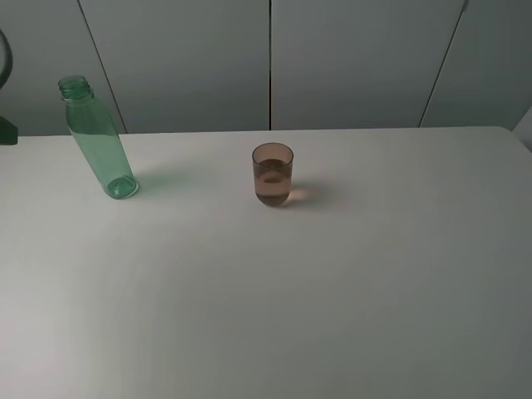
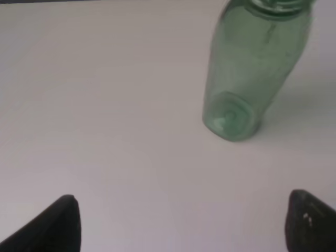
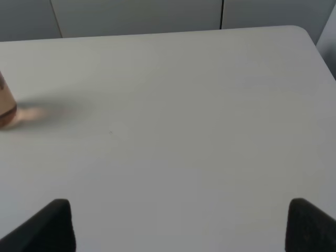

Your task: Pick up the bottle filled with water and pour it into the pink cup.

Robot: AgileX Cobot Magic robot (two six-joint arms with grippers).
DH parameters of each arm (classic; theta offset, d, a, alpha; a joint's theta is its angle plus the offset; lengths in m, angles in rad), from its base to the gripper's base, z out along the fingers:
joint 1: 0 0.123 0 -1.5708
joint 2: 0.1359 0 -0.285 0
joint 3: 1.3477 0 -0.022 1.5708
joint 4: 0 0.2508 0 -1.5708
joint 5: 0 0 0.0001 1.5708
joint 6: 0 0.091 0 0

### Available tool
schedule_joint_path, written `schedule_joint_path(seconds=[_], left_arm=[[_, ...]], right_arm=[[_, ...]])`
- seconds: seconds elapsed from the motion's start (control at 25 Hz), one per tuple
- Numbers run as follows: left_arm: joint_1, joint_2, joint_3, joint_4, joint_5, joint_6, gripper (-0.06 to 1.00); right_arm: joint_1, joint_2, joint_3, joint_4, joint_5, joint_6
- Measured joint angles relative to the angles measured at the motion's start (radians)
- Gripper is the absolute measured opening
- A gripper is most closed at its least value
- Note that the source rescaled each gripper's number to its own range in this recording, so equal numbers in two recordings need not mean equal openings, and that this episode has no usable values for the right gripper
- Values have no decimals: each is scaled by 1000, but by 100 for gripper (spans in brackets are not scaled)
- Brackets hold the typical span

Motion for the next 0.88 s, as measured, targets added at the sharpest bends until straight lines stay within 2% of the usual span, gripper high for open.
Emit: schedule_joint_path(seconds=[0.04, 0.12, 0.2, 0.4, 0.64, 0.88], left_arm=[[-2, -25, -3, -82, 47, 90, 98], [-4, -90, -3, -197, 141, 210, 98], [-4, -163, -3, -243, 240, 269, 98], [-4, -394, 8, -251, 377, 303, 98], [-4, -662, 92, -272, 535, 305, 98], [-44, -833, 135, -253, 564, 275, 98]], right_arm=[[0, 0, 0, 0, 0, 0], [0, 0, 0, 0, 0, 0], [0, 0, 0, 0, 0, 0], [0, 0, 0, 0, 0, 0], [0, 0, 0, 0, 0, 0], [0, 0, 0, 0, 0, 0]])
